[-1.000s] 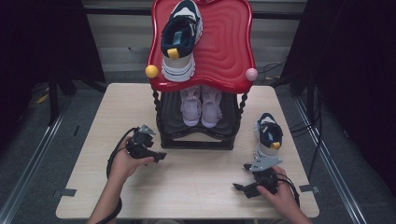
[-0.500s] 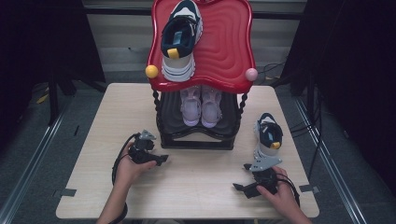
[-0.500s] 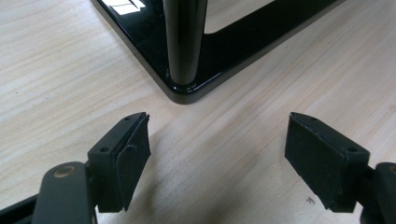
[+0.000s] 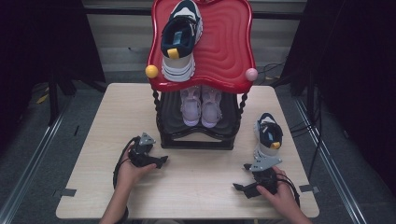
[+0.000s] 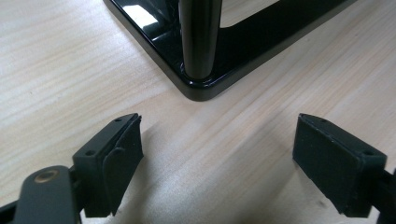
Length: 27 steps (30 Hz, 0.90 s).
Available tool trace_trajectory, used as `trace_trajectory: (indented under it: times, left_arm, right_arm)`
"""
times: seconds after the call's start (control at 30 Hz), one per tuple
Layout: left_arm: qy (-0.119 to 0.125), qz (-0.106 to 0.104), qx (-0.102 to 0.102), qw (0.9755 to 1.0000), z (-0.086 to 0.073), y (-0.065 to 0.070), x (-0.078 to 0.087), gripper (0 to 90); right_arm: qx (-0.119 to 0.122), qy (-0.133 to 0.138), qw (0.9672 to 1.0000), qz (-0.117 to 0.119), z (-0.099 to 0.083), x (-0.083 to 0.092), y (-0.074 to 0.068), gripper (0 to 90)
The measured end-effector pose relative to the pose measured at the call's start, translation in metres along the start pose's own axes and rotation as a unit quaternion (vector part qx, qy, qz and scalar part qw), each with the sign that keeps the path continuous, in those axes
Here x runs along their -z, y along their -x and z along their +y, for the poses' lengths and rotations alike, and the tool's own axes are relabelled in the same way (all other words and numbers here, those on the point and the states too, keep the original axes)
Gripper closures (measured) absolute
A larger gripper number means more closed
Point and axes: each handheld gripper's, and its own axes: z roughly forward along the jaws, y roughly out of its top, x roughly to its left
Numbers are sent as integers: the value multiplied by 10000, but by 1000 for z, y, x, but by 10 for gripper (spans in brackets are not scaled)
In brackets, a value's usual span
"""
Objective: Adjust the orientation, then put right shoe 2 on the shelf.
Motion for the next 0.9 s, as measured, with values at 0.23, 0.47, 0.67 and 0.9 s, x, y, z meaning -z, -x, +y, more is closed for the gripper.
trace_trajectory:
  times: [0.23, 0.47, 0.67, 0.9]
  left_arm:
    - [129, 91, -2, 9999, -2, 1, -2, 132]
    - [103, 138, 53, 9998, -2, 2, -1, 126]
    - [99, 144, 58, 9998, -2, 2, -1, 122]
    - [108, 133, 89, 9998, -2, 2, -2, 122]
  right_arm:
    - [0, 1, 10000, -1, 0, 0, 0, 132]
    - [0, -1, 10000, 0, 0, 0, 0, 131]
    - [-14, -82, 10000, -27, 1, 1, 0, 127]
    - [-72, -425, 9991, 31, 7, 7, 6, 132]
